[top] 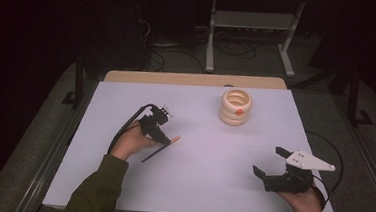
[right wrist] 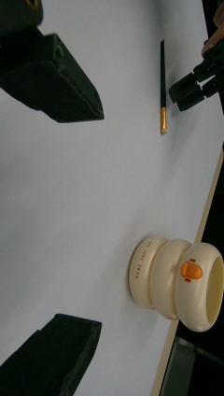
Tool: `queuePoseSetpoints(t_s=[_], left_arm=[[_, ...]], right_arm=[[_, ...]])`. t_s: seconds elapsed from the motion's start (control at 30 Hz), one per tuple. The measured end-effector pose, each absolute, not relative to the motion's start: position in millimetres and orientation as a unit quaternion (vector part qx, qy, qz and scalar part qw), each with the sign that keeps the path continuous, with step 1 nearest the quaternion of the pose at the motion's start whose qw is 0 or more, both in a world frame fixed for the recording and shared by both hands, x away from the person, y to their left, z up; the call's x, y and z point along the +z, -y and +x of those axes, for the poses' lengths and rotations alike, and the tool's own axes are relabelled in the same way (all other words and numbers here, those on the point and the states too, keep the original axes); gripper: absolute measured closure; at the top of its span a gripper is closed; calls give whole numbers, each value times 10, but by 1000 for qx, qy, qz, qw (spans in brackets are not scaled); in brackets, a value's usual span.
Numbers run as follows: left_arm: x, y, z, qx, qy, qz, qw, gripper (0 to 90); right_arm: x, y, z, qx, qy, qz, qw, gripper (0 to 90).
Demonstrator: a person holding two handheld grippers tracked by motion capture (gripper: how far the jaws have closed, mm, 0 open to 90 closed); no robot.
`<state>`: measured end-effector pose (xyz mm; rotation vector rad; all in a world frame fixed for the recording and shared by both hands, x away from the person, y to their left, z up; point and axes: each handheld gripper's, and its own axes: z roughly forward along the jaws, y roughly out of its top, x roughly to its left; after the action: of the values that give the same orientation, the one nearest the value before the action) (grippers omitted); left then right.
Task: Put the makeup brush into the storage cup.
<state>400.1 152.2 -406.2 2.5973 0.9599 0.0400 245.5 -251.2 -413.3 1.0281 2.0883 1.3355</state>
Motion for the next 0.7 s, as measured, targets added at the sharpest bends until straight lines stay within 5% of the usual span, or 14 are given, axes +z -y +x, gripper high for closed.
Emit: queuePoseSetpoints(t_s=[0.7], left_arm=[[-4116,-1386,4058,-3,-311,942,127,730]], right_arm=[[-4133,2530,2460,486,-756,375,229,8]])
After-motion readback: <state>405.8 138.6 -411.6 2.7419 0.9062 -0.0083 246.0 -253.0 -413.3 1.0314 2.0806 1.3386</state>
